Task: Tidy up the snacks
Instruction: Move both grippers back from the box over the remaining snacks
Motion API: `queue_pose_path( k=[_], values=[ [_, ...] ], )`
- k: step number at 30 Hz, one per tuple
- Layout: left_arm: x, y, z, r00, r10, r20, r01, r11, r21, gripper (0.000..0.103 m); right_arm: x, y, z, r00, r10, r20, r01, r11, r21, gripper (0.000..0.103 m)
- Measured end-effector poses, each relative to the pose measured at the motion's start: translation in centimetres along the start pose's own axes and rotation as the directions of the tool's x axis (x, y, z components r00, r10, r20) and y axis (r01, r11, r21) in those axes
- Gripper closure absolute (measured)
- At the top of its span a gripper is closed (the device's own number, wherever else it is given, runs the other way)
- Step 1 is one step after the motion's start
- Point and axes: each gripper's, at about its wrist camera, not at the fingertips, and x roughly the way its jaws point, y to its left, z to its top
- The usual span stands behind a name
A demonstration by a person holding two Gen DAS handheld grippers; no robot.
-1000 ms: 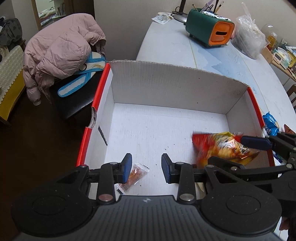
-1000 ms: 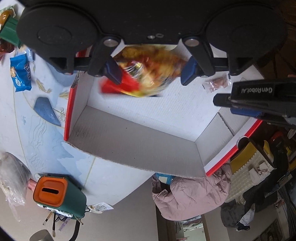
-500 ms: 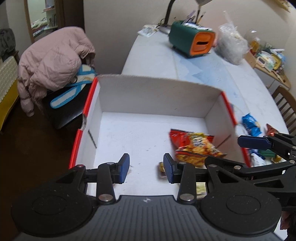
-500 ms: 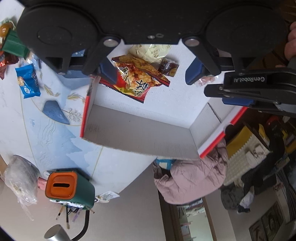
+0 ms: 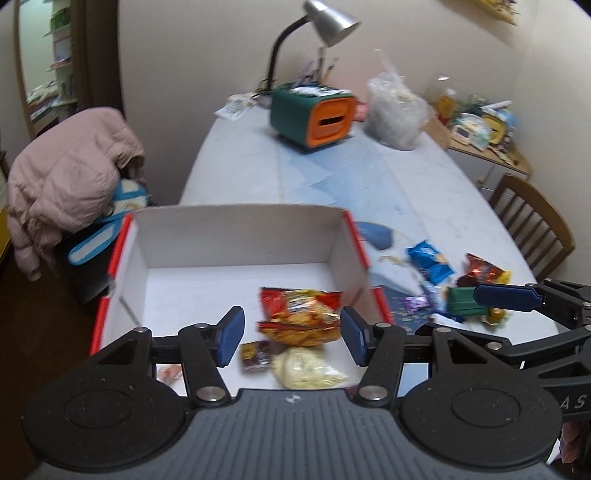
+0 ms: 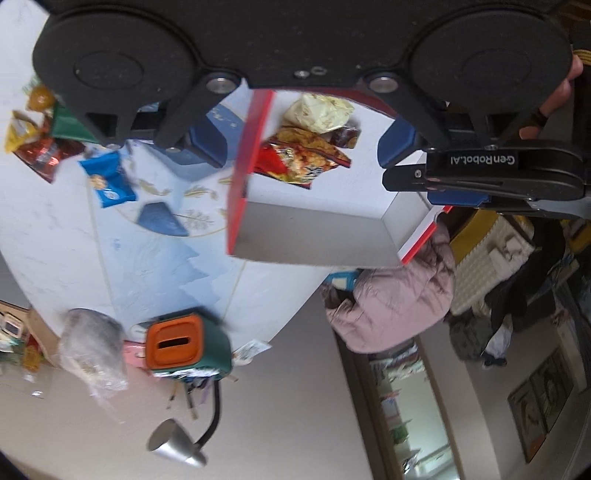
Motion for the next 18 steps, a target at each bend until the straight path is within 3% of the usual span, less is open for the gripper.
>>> queue_pose_path(
  k=[11,14,18],
  values=[
    [0.8,-6.8,0.0,0.995,-0.102,-0.013,0.103,0.992,0.07,0.041,-5.6,-6.0,-2.7,0.994,-0.087,0.07,0.079,0.991,0.106,0.01],
    [1.4,-8.7,0.1,0.993,-0.119,-0.019,0.12,0.99,0.067,0.041,-6.7,-8.1,-3.4,0.99,-0.115,0.075,0.106,0.987,0.123,0.0],
    [2.5,-10.9,0.3,0.99,-0.138,-0.028,0.139,0.989,0.048,0.026,-7.9,-11.4,-4.1,0.987,-0.136,0.082,0.124,0.982,0.141,0.0]
  ],
)
